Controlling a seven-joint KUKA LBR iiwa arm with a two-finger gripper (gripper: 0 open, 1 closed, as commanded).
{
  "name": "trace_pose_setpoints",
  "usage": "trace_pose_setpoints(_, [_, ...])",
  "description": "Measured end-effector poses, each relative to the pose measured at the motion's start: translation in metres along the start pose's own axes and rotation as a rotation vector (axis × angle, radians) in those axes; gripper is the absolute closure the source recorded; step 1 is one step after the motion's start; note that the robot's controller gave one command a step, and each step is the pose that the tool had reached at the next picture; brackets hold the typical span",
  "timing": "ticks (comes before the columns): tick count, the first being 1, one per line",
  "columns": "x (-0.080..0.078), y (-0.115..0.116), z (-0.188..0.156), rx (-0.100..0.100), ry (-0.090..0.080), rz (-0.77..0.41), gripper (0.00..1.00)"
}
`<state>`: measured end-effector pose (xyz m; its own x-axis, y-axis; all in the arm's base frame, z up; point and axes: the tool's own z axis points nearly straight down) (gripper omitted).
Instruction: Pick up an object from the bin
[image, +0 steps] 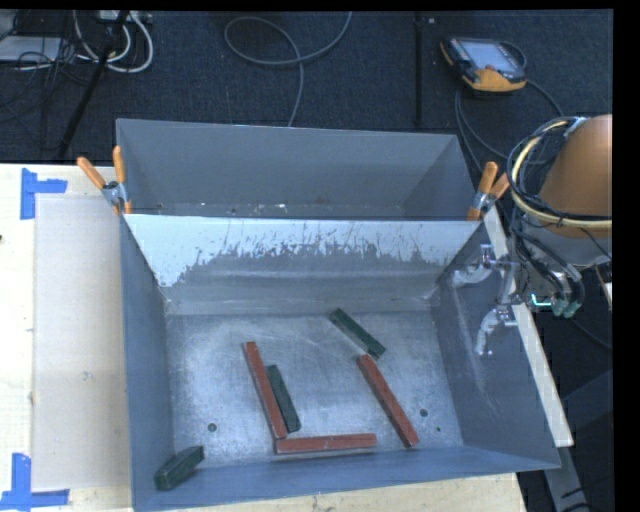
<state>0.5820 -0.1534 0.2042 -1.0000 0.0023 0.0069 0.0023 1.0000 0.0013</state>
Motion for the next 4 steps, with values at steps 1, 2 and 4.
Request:
trace_pose_setpoints(1, [-0.002,0.001,-0.004,0.001,-0.007,-0.003,0.0])
trace_pose_setpoints(2, [-0.002,0.001,-0.004,0.001,-0.007,-0.004,0.0])
trace_pose_setpoints(4, [-0.001,0.039,0.032,0.001,-0.008,-0.073,0.0])
